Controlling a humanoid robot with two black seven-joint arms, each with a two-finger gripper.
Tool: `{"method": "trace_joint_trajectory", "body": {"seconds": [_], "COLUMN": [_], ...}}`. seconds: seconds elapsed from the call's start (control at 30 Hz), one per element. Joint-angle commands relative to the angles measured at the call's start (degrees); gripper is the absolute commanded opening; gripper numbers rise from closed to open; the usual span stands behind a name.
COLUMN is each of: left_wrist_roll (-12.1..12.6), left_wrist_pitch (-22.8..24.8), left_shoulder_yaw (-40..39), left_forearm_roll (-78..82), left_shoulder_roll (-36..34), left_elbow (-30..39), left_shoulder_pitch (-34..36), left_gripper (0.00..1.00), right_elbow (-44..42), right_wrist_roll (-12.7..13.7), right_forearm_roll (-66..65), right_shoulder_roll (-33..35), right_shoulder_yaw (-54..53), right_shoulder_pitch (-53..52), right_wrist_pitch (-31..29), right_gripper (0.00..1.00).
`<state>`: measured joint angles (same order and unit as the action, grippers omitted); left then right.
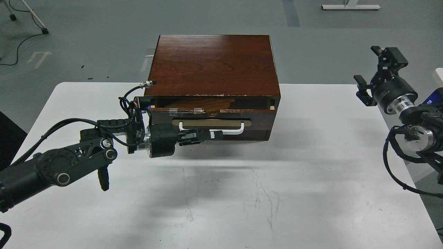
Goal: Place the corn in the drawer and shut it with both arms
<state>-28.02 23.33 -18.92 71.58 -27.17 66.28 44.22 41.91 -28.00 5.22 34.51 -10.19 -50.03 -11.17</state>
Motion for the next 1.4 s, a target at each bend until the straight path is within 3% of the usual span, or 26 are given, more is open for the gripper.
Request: {"method": "trace_joint_trajectory", "body": {"seconds": [0.0,0.33,0.67,0.73,0.77,0.8,0.87,0.97,1.0,1.2,1.27,1.37], "left_wrist_roll": [0.0,0.0,0.0,0.0,0.0,0.0,0.0,0.0,0.0,0.0,0.0,0.0], "left_wrist_pitch": [0.0,-0.3,-1.8,-1.6,-1.5,-1.5,-1.4,1.2,4.7,4.7,4.7,4.7], "left_shoulder_yaw": [0.0,-0.1,0.1,0.1,0.1,0.3,0.9,0.9,0.6,-5.2,-15.0,-22.4], "left_forearm_roll": [0.0,0.0,-0.3,-1.0,-1.4,-3.1,-5.9,-7.9,-8.1,-14.5,-15.5,-17.3], "left_shoulder_roll": [1.6,4.8,4.2,3.6,3.3,2.4,0.5,-1.9,-2.9,-6.1,-6.1,-5.9], "left_elbow": [-2.4,-7.5,-7.6,-6.6,-6.0,-4.0,-0.1,5.3,7.3,10.2,6.5,-2.9], "left_shoulder_pitch": [0.2,3.1,3.6,3.2,3.1,2.7,1.8,0.4,0.3,0.6,0.7,1.8], "left_gripper": [0.00,0.00,0.00,0.29,0.47,0.80,0.98,0.98,0.98,0.98,0.98,0.98], "right_elbow": [0.0,0.0,0.1,0.1,0.1,0.0,0.0,0.0,0.0,0.0,0.0,0.3], "right_wrist_roll": [0.0,0.0,0.0,0.0,0.0,0.0,0.0,0.0,0.0,0.0,0.0,0.0], "right_forearm_roll": [0.0,0.0,0.0,0.0,0.0,-0.5,-1.1,-1.7,-1.7,-1.7,-1.7,-1.7], "right_shoulder_roll": [-0.1,0.1,0.0,0.1,0.1,0.1,0.3,0.3,0.4,0.4,0.1,-0.1], "right_shoulder_yaw": [0.0,-0.1,0.0,0.0,0.0,0.0,0.0,0.0,0.0,0.0,-0.1,-0.6], "right_shoulder_pitch": [-0.2,-0.1,0.0,0.0,0.0,0.0,0.0,0.0,0.0,-0.1,-0.2,-0.4], "right_wrist_pitch": [0.0,0.0,-0.2,-0.2,-0.2,-0.2,-0.2,-0.2,-0.2,-0.2,-0.2,-0.2], "right_gripper": [1.00,1.00,1.00,1.00,1.00,1.00,1.00,1.00,1.00,1.00,1.00,1.00]}}
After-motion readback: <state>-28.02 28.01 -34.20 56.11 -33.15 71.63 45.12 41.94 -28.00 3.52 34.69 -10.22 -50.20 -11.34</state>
